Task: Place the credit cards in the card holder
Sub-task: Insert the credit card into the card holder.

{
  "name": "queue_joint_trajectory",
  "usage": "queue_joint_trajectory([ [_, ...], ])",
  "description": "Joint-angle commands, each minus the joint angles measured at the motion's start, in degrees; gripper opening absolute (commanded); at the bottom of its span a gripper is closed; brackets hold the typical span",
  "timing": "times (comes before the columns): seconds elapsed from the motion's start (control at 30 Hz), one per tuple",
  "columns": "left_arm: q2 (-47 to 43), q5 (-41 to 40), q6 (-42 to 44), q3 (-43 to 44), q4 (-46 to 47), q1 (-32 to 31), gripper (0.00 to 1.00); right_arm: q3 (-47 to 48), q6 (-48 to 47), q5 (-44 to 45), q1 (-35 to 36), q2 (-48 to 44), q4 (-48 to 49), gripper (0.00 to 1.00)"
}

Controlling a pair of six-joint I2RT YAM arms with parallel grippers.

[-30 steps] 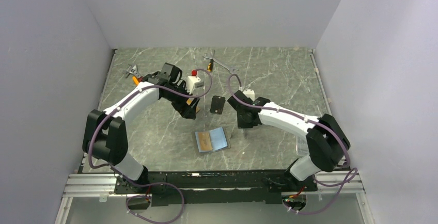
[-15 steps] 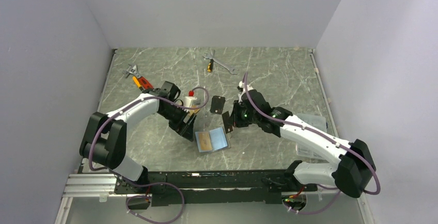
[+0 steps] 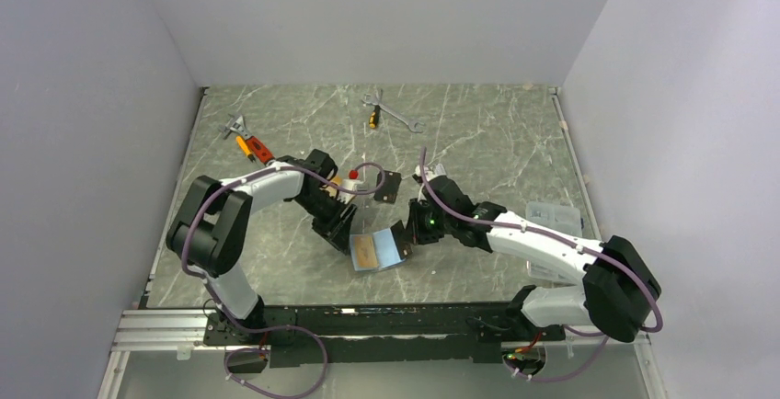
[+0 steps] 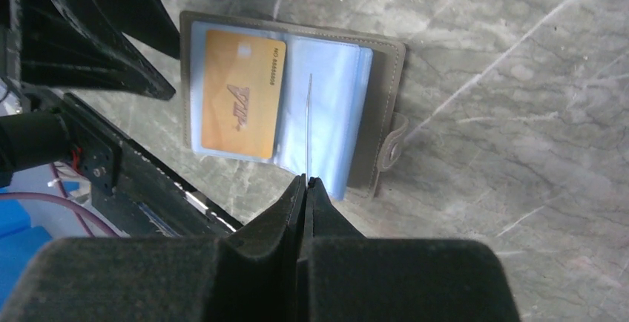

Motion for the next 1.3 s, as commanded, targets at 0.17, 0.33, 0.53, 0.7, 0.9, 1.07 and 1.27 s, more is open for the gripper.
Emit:
queue_joint_trajectory([
  [0.17,3.8,-3.1,0.0,7.2,0.9,-0.3,0.28,-4.6,1.3,0.6,0.2,-3.0,2.7,0.0],
  [0.33,4.3,-4.1,0.4,9.3,1.1,-0.2,0.23,-7.0,2.6,1.7,0.3,-4.8,2.8,0.0],
  [0.53,6.0,-3.9,0.1,11.4,1.2,-0.4,0.2,-9.1,3.9,3.3,0.2,-6.5,2.6,0.0],
  [0.7,6.5,-4.3,0.1,11.6,1.6,-0.7,0.19,-10.4,4.7,3.7,0.0,-7.1,3.6,0.0],
  [0.9,6.3,-4.8,0.2,11.2,2.1,-1.2,0.18,-11.2,5.4,3.3,0.0,-7.1,4.5,0.0],
  [1.07,6.0,-4.9,0.1,10.8,2.4,-1.5,0.16,-12.2,5.9,3.8,0.0,-8.5,3.9,0.0],
  [1.27,5.6,-5.0,0.0,10.8,2.6,-1.8,0.15,-12.9,6.5,3.3,0.0,-8.3,4.8,0.0],
])
